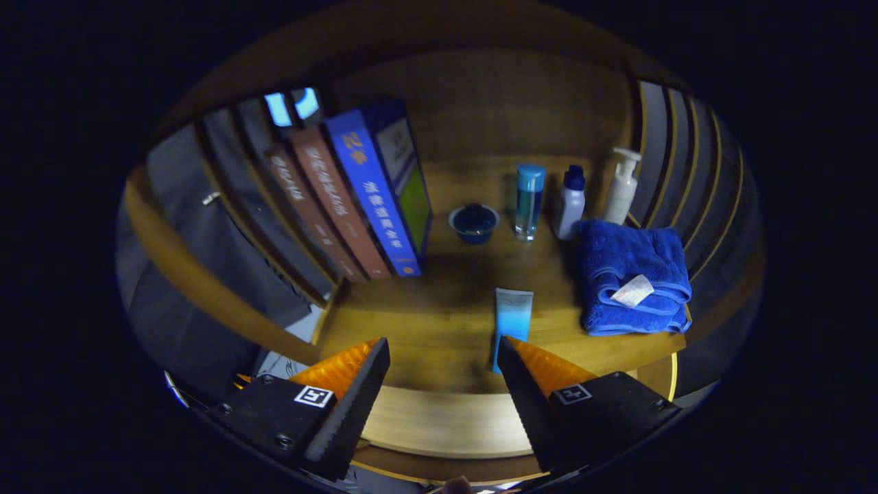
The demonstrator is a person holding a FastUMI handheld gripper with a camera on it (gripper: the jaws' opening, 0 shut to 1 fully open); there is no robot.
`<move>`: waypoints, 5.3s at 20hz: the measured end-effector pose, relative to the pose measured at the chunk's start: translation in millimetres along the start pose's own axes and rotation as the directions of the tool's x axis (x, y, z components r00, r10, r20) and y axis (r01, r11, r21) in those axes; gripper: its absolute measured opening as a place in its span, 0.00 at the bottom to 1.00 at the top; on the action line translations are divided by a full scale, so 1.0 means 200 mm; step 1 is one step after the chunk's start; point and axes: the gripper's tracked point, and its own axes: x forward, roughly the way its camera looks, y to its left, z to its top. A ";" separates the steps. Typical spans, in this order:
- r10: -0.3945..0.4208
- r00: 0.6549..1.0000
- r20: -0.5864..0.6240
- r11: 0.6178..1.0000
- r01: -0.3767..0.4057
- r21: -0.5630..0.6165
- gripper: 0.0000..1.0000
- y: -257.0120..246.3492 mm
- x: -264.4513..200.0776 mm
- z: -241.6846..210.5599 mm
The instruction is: Pull open the drawer, take out the items inside it, and place them on the countertop above the cabinet.
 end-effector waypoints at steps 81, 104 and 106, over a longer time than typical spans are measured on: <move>-0.116 0.847 0.518 0.991 0.132 0.006 0.98 -0.58 0.30 -0.75; -0.099 0.777 0.622 0.985 0.166 -0.051 0.98 -0.45 -0.86 -0.37; -0.079 0.768 0.635 0.979 0.179 -0.095 0.98 -0.40 -0.94 -0.33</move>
